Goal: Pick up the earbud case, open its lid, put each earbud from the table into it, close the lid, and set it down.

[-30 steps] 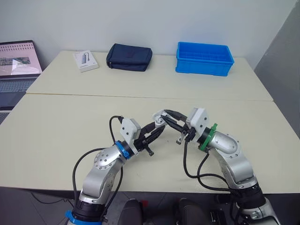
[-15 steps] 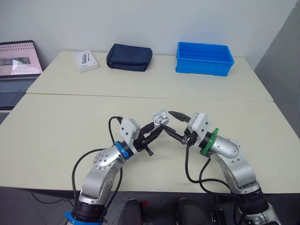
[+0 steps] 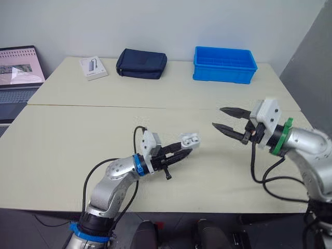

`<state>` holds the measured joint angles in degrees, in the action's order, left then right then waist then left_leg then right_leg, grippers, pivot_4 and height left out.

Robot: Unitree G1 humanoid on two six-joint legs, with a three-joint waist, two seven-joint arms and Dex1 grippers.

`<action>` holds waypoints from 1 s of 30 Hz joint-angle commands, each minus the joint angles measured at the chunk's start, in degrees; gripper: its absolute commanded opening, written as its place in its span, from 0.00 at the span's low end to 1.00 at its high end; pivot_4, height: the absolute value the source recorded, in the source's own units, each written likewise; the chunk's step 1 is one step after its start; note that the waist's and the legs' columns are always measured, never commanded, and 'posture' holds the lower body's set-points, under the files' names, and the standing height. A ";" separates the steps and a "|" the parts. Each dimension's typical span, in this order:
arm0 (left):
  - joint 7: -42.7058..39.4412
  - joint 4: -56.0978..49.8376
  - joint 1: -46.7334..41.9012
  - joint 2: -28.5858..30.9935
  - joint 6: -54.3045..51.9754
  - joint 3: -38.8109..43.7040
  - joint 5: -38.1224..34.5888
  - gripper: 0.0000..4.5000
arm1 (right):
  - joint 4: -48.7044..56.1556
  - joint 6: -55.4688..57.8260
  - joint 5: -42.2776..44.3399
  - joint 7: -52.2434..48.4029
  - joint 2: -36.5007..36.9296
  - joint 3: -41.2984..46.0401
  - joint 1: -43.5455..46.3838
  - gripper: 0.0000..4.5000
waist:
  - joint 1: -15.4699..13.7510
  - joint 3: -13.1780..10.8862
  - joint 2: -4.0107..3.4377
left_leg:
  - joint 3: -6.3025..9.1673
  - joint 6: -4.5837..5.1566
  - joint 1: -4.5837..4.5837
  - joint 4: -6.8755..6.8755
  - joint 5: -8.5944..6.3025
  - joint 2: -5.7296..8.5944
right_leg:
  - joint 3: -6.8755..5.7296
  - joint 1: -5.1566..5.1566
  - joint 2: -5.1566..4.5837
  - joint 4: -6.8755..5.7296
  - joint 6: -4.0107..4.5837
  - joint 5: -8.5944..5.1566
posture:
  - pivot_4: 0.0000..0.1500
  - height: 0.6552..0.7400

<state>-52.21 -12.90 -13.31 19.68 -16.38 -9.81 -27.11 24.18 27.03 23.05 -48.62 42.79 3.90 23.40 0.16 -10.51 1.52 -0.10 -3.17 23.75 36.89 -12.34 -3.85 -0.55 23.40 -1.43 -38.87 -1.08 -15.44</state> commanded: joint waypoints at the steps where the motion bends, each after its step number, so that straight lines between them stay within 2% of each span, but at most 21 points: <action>1: -5.22 0.00 -2.04 0.74 -0.67 -1.97 -1.81 0.16 | -4.77 1.12 0.90 -8.50 3.44 -4.21 4.46 0.26 | 0.03 0.00 0.00 | -0.01 0.01 0.01 -0.01 0.00 0.00 | 0.01 0.02 0.01 0.01 0.00 0.00 | 1.00 0.84; 4: -8.38 0.84 -3.51 1.41 -1.85 -2.98 -2.27 0.16 | -8.08 2.60 1.23 -15.60 5.68 -8.96 8.09 0.02 | 0.01 -0.01 -0.01 | 0.02 0.01 0.05 -0.06 0.00 0.00 | 0.00 0.07 0.03 0.02 0.00 -0.01 | 1.00 0.84; 5: -8.93 1.18 -3.84 1.51 -1.98 -3.09 -2.26 0.16 | -8.67 2.94 1.39 -17.23 5.88 -10.07 8.93 0.00 | 0.00 -0.01 -0.01 | 0.02 0.01 0.06 -0.06 0.00 0.00 | 0.01 0.08 0.04 0.02 0.00 -0.02 | 1.00 0.84; 11: -9.94 2.14 -4.54 1.44 -3.06 -2.80 -2.21 0.16 | -8.55 6.98 3.67 -22.14 4.90 -13.29 12.02 0.00 | 0.00 -0.01 -0.01 | 0.01 0.01 0.08 -0.04 0.00 -0.01 | 0.02 0.09 0.04 0.03 -0.02 -0.03 | 1.00 0.84; 20: -9.44 1.45 -3.61 1.46 -4.68 -2.17 -2.48 0.16 | -3.55 13.05 9.82 -23.84 5.13 -12.19 12.07 0.00 | -0.02 -0.01 -0.01 | 0.01 0.01 0.07 -0.02 0.00 -0.01 | 0.02 0.09 0.03 0.02 -0.02 -0.03 | 1.00 0.84; 26: -8.36 1.26 -3.87 0.98 -6.45 -1.66 -3.29 0.16 | -1.69 12.15 8.41 -23.94 6.63 -13.59 8.80 0.00 | -0.03 -0.01 -0.01 | 0.03 0.01 0.07 -0.02 -0.01 -0.01 | 0.00 0.08 0.03 0.02 -0.02 -0.03 | 1.00 0.84; 30: -6.91 2.14 -5.10 1.76 -13.94 -1.15 -5.66 0.16 | -2.00 10.93 5.95 -20.07 5.63 -13.06 8.11 0.00 | 0.00 -0.01 -0.01 | 0.02 0.01 0.06 -0.02 -0.01 -0.01 | 0.01 0.10 0.03 0.00 -0.02 -0.03 | 1.00 0.84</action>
<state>-59.19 -9.73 -16.94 21.18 -27.34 -11.86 -29.83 21.39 38.84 30.03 -70.50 48.55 -10.31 31.40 0.17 -10.52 1.51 -0.06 -3.16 23.80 36.87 -12.35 -3.87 -0.56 23.50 -1.39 -38.89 -1.10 -15.46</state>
